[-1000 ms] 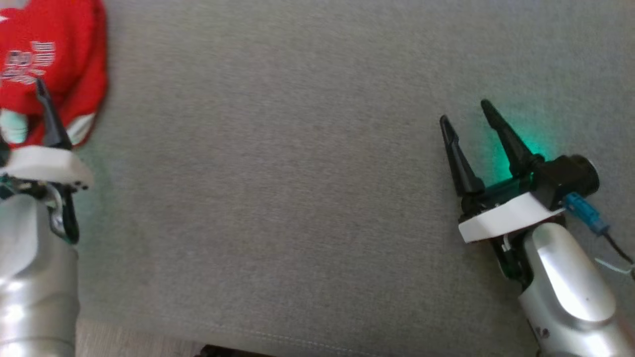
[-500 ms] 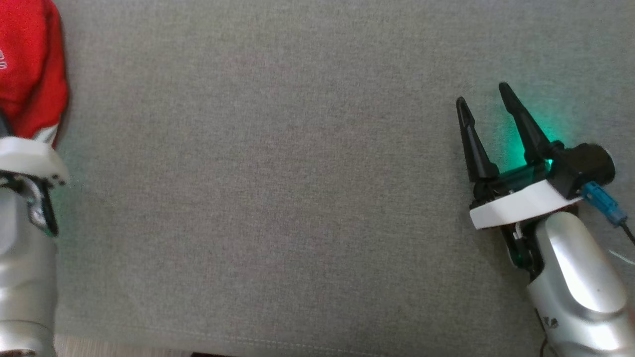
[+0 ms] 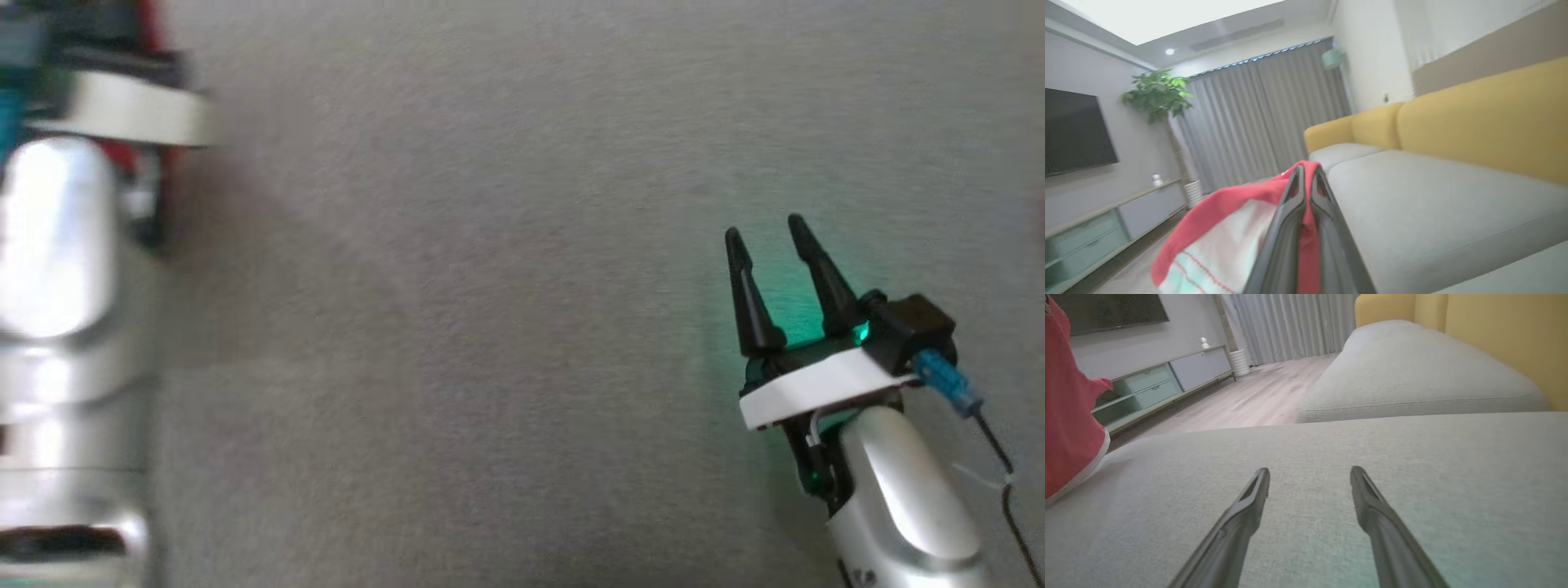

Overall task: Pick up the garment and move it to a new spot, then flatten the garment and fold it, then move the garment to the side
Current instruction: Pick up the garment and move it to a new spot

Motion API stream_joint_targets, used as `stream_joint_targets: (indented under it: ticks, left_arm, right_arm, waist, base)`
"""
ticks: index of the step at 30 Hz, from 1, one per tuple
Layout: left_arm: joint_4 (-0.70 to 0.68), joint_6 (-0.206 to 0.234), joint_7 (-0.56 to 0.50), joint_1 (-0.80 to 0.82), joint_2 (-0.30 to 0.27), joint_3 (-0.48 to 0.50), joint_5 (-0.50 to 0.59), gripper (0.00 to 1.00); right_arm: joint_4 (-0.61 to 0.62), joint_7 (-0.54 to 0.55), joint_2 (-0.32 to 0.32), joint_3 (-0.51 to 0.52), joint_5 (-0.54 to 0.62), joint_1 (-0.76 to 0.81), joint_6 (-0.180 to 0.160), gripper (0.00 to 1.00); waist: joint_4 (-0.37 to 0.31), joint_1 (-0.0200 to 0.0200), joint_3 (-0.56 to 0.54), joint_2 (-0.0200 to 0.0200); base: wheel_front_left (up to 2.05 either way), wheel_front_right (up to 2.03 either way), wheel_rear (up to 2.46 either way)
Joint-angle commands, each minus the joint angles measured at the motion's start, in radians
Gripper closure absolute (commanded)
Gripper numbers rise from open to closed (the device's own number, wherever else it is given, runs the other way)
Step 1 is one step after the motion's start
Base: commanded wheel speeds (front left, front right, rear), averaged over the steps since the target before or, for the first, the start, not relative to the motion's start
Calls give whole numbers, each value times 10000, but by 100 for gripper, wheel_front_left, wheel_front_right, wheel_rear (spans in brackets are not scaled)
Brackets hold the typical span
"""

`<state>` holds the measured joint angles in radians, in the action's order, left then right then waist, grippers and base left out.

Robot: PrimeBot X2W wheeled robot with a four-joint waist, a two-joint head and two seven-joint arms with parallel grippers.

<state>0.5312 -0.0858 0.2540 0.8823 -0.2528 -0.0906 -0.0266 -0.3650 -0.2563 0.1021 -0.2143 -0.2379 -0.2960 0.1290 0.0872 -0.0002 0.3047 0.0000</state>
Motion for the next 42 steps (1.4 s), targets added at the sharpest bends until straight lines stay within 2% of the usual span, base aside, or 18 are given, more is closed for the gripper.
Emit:
stream_joint_targets:
  ticks: [1,6,12,16,17,18,23,26,29,36,42]
  left_arm:
    - [-809,-106,-155,332,155,-135,-216,100]
    - [-1915,-296,-412,-31,1447,-1099,-892,100]
    - [-2320,-250,-359,-850,1929,-1903,-1670,100]
    - [-1864,202,-209,-1827,2001,-2180,-2196,100]
    - [-1668,377,-151,-2115,2005,-2182,-2241,55]
    - [-1446,514,-93,-2409,2008,-2186,-2256,0]
    - [-735,1100,66,-4132,1873,-1724,-2189,0]
    - [-1205,1511,73,-5430,1781,-995,-2087,0]
    - [-1879,1728,75,-7014,1808,-67,-1994,0]
    - [-2762,1469,76,-8816,1952,532,-1609,0]
    - [-2970,1253,77,-9412,2013,612,-1504,0]
  right_arm:
    - [186,-54,-195,-118,-69,184,17,0]
    - [74,-54,-387,3,-128,489,17,0]
    - [33,-54,-476,56,-178,680,17,0]
    - [5,-54,-501,126,-210,733,17,0]
    - [1,-54,-505,147,-213,742,17,0]
    - [-5,-54,-508,169,-217,750,17,0]
    - [-25,-54,-515,227,-269,842,17,0]
    - [-52,-55,-516,241,-318,932,17,0]
    - [-98,-55,-517,278,-319,1151,17,0]
    - [-280,-55,-518,500,-273,1679,17,0]
    - [-429,-55,-518,498,-233,1934,17,0]
  waist:
    - [-786,2,-628,0]
    - [-1539,2,-1001,0]
    - [-2062,2,-1160,0]
    - [-2234,2,-1199,0]
    - [-2243,2,-1208,0]
    - [-2242,2,-1220,0]
    - [-2123,2,-1395,0]
    - [-2039,2,-1580,0]
    - [-1919,2,-1932,0]
    - [-1747,2,-2559,0]
    - [-1718,2,-2736,0]
  base:
    - [0,0,0]
    - [0,0,0]
    - [0,0,0]
    - [0,0,0]
    - [0,0,0]
    - [0,0,0]
    - [0,0,0]
    - [0,0,0]
    - [0,0,0]
    - [0,0,0]
    - [0,0,0]
